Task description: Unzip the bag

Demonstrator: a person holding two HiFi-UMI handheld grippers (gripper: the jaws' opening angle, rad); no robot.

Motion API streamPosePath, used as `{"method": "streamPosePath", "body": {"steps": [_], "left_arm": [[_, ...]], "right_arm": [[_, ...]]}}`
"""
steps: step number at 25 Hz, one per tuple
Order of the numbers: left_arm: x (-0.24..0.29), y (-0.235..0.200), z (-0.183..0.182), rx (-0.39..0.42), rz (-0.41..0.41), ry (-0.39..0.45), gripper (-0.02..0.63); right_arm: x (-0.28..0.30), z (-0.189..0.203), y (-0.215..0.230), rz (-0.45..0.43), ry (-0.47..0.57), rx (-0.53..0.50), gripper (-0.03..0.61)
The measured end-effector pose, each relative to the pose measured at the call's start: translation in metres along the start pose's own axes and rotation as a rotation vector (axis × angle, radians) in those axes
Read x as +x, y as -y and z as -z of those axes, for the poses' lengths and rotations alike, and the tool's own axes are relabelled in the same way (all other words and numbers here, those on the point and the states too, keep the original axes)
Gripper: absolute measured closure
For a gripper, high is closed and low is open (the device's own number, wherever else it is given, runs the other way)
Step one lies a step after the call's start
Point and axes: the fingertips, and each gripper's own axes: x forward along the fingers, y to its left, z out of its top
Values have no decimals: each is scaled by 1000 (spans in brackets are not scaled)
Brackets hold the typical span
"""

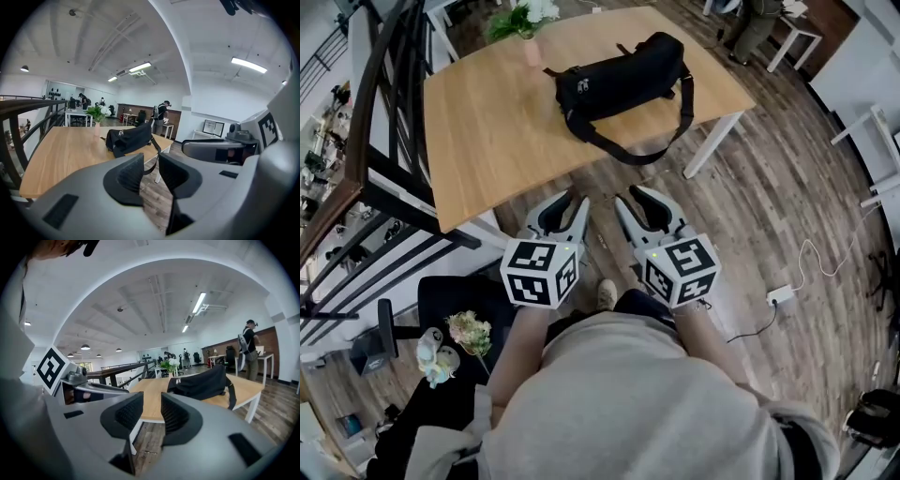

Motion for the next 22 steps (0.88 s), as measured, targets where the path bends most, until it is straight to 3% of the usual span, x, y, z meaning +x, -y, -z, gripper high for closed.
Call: {"method": "streamPosePath", "body": {"steps": [7, 22], "left_arm": [[37, 2, -4, -13, -25, -21, 508], [66, -14, 1, -43, -28, -59, 508]], "right_arm": [[17, -3, 35, -30, -11, 18, 468], [38, 8, 58, -28, -46, 59, 465]]}}
